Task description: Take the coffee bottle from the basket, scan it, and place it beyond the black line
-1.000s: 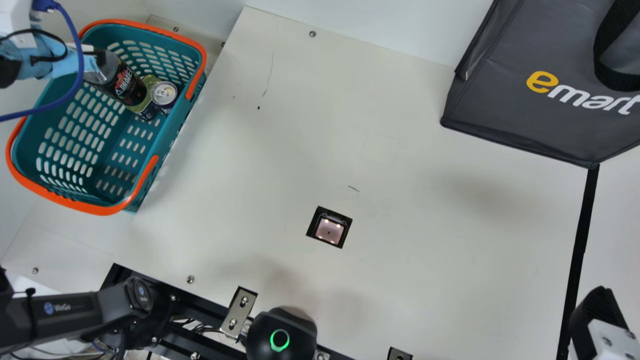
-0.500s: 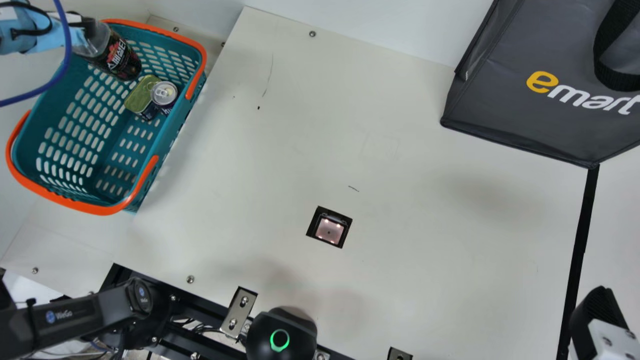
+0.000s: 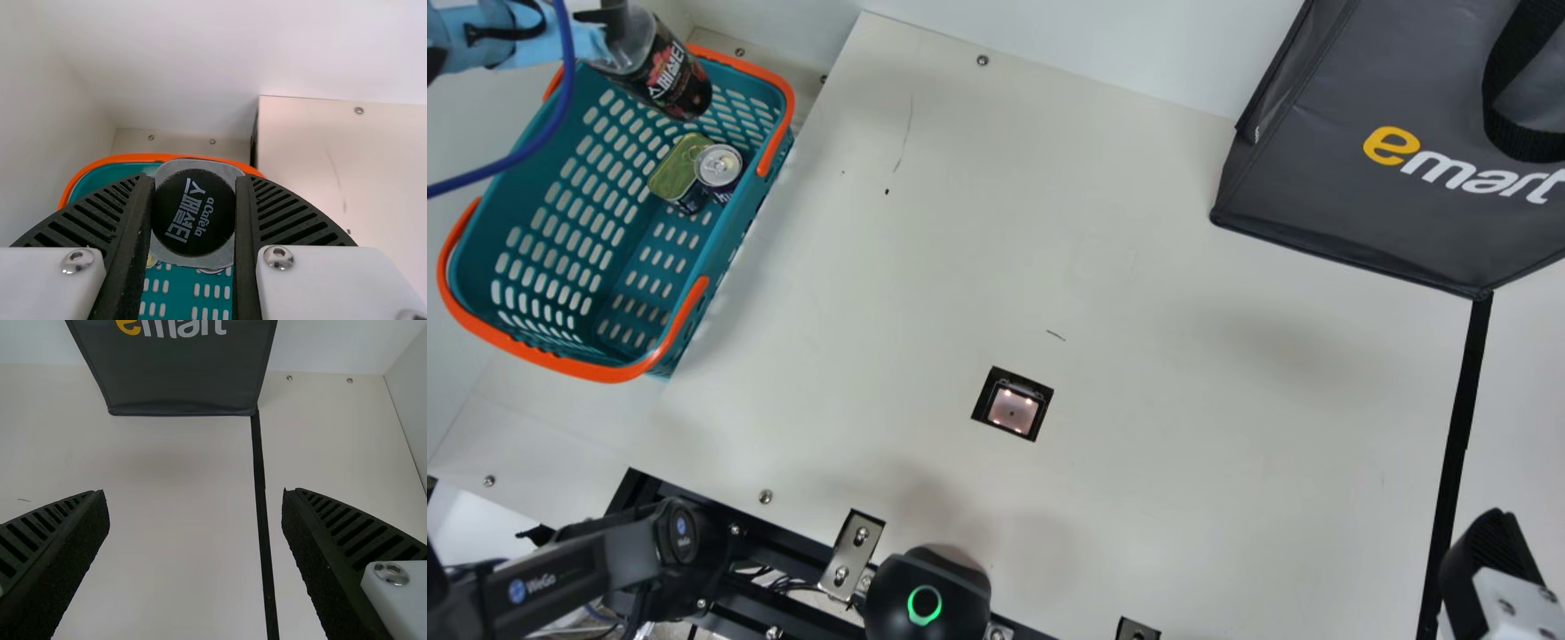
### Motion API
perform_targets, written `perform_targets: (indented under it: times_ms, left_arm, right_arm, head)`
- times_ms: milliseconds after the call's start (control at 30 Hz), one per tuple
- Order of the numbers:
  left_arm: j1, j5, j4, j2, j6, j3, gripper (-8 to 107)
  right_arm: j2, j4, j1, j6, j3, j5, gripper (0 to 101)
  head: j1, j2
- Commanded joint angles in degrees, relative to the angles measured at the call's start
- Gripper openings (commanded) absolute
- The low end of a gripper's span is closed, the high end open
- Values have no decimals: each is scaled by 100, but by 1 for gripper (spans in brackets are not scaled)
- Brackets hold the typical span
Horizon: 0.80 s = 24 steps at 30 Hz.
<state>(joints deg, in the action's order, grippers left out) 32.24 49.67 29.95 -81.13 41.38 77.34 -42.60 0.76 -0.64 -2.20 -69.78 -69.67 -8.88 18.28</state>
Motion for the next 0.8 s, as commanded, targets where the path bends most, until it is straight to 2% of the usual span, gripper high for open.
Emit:
perform_targets:
  times_ms: [0, 767]
  left_arm:
    - [-184, -19, -52, 64, -71, -34, 10]
    - [-2510, -68, -508, 838, -1132, -580, 10]
  right_arm:
    - [0, 0, 0, 0, 0, 0, 91]
    - [0, 0, 0, 0, 0, -11, 91]
  head:
    - [96, 14]
    - [96, 14]
